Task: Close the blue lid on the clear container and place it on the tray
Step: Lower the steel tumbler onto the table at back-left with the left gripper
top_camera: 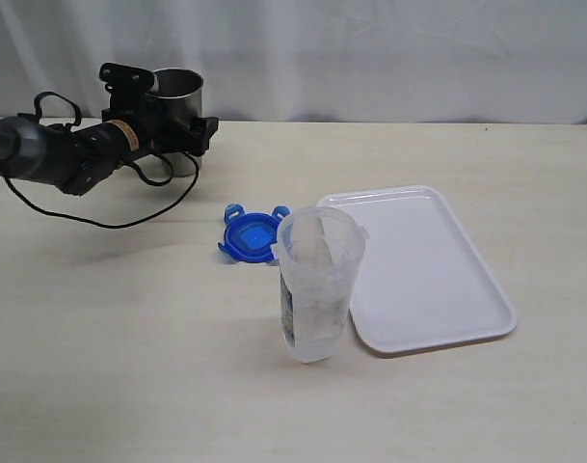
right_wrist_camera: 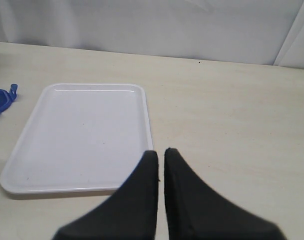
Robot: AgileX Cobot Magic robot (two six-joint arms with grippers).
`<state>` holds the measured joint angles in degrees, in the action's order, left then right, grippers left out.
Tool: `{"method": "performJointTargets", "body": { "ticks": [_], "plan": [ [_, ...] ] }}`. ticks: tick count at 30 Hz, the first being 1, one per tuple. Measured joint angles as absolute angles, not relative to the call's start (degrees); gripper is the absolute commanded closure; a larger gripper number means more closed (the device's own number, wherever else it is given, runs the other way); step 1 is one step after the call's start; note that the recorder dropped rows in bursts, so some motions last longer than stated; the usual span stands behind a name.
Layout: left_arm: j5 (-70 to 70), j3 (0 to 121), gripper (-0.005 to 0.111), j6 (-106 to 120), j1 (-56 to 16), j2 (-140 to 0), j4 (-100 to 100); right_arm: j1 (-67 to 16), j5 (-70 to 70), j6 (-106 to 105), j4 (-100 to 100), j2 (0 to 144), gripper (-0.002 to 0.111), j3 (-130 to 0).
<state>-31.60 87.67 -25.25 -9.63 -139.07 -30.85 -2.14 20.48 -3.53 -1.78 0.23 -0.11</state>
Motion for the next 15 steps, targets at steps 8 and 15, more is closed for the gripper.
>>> {"method": "performJointTargets", "body": {
  "ticks": [8,15],
  "plan": [
    [-26.9,87.5,0.017,-26.1,-9.6,-139.1,-30.8,-2.1,20.5,-3.5,-1.8,0.2,0.104,-0.1],
    [-20.9,87.5,0.017,-26.2,-8.4,-139.1,-30.8,-2.1,20.5,-3.5,-1.8,0.2,0.104,-0.1]
  ]
}}
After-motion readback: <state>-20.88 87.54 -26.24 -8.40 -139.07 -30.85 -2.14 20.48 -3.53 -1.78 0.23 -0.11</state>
